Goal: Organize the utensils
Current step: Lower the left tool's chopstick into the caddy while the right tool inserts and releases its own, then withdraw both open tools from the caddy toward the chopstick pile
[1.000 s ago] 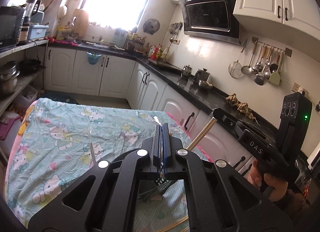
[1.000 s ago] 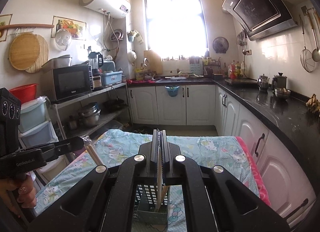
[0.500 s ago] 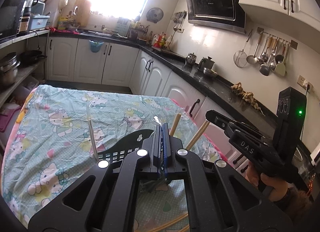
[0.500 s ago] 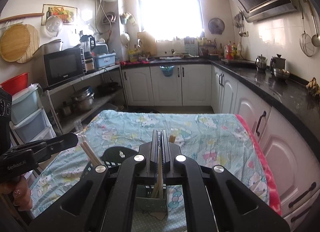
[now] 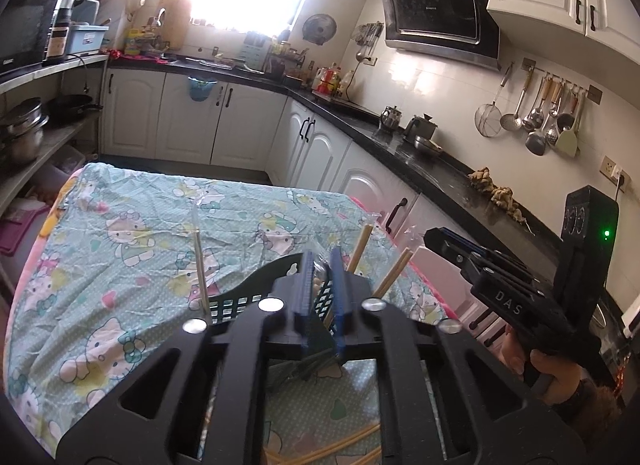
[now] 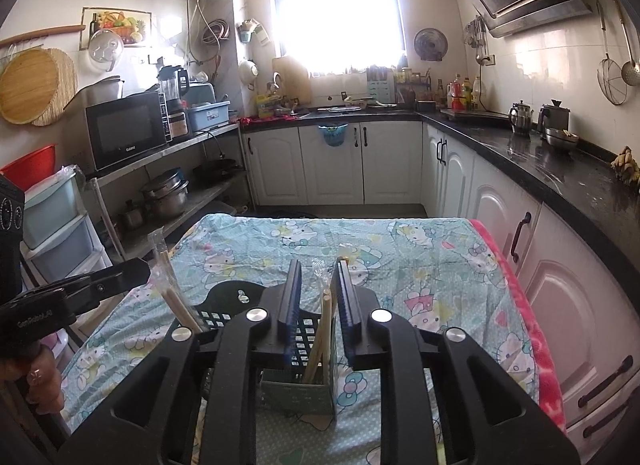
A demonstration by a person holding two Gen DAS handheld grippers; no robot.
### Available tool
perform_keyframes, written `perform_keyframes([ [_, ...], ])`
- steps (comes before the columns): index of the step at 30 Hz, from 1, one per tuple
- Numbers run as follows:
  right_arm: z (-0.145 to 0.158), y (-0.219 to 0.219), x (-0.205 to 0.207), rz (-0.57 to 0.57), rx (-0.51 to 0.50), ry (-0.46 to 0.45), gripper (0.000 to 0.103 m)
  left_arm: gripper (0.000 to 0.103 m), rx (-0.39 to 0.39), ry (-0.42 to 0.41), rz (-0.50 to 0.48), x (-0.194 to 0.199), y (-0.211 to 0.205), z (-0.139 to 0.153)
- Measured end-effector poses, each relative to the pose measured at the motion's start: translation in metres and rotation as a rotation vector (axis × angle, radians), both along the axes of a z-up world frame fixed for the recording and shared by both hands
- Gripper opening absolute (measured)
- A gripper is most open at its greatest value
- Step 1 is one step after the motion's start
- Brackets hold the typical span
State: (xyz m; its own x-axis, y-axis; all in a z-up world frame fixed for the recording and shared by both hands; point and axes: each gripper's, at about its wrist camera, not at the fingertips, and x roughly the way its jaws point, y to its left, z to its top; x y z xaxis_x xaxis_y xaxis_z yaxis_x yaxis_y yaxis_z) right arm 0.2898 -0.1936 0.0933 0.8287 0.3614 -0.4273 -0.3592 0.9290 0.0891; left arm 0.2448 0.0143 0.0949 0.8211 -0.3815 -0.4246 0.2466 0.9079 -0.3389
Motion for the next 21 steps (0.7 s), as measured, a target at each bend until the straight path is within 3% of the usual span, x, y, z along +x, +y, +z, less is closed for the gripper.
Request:
perform_keyframes([
  [3,0.003,-0.003,-0.005,0.000,0.005,-0.007,0.028,0.031,-0.014,-0.009,0.009,-0.004,0.004,0.004],
  [8,0.009,-0.006,-0.012,-0.002,0.003,-0.022,0.041,0.048,-0.026,-0.036,0.027,-0.013,0.011,0.014],
  [15,0.016,-0.013,-0.025,0.005,0.004,-0.035,0.047,0.077,-0.031,-0.061,0.054,-0.029,0.019,0.026],
  [21,0.022,-0.015,-0.040,0.020,0.007,-0.050,0.051,0.090,-0.014,-0.066,0.071,-0.042,0.023,0.028],
])
